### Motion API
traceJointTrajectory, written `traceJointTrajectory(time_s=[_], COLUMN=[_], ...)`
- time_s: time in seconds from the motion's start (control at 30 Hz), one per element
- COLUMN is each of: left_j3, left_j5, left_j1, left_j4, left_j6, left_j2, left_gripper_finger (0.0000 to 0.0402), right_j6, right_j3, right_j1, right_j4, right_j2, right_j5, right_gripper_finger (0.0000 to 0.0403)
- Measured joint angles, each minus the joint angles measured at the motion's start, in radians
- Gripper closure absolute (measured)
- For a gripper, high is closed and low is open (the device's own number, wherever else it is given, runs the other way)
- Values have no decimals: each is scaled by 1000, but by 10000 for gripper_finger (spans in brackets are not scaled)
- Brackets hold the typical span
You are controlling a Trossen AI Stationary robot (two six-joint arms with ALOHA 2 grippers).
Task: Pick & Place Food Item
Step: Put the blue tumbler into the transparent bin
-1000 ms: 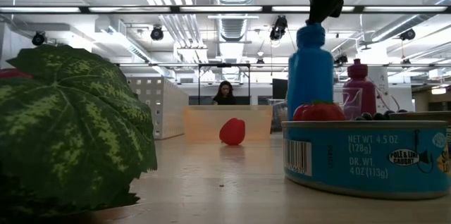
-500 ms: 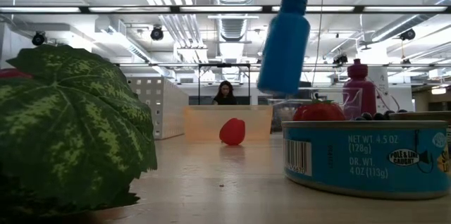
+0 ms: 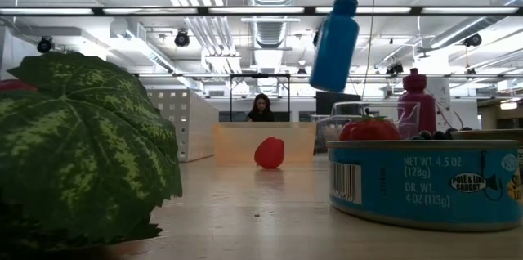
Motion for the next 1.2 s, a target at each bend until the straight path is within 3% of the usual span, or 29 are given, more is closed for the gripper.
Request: traceJointTrajectory(time_s=[0.27,0.5,0.87,1.2], left_j3=[0,0,0,0], left_j5=[0,0,0,0], left_j1=[0,1,1,1], left_j4=[1,2,2,2], left_j6=[0,0,0,0], left_j2=[0,0,0,0], left_gripper_finger=[166,156,149,167], right_j6=[-82,-176,-253,-259], right_j3=[0,-2,1,-14], right_j1=[-230,-363,-425,-452], right_j4=[0,-1,4,73], right_j2=[6,71,230,251], right_j5=[-1,-8,-12,-9], right_gripper_finger=[353,353,351,349])
